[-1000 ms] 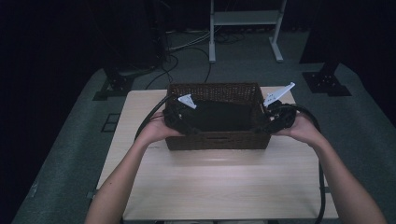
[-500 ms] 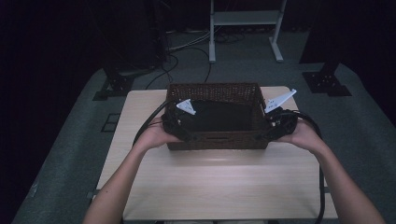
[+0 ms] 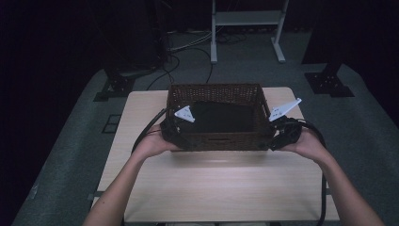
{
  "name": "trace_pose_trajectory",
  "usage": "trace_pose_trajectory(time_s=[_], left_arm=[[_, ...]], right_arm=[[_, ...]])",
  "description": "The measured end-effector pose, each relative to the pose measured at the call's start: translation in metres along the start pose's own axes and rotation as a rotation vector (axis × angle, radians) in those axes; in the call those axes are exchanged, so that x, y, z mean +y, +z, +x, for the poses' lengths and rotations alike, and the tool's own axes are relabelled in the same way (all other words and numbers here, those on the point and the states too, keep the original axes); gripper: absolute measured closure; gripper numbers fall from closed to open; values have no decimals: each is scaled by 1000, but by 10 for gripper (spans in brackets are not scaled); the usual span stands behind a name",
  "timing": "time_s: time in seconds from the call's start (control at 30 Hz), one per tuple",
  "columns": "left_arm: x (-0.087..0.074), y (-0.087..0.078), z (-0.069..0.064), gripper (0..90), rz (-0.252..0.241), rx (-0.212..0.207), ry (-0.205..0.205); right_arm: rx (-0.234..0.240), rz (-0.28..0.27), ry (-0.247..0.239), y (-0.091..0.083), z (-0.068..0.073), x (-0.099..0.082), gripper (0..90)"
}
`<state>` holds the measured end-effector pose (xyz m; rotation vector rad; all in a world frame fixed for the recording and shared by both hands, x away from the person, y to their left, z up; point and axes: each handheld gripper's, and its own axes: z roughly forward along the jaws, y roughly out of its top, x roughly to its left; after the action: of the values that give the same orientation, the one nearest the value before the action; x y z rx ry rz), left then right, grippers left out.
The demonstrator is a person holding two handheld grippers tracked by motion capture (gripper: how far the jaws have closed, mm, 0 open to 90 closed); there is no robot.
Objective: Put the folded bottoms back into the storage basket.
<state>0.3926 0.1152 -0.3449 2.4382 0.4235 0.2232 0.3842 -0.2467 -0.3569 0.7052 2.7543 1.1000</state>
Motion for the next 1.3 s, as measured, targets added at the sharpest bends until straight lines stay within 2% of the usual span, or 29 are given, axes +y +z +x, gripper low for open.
trace_pose_trajectory(time_s=[0.37,0.73,0.8,1.3], left_arm=[[-14,2,-8,222,-14,-6,-16],[-25,3,-15,222,-24,2,-18],[-27,3,-17,222,-26,18,-10],[-44,10,-25,201,-27,-2,-31]], right_arm=[[6,4,8,6,7,-10,303],[17,10,13,11,14,-24,299],[18,14,15,11,15,-26,298],[29,17,20,18,23,-39,296]])
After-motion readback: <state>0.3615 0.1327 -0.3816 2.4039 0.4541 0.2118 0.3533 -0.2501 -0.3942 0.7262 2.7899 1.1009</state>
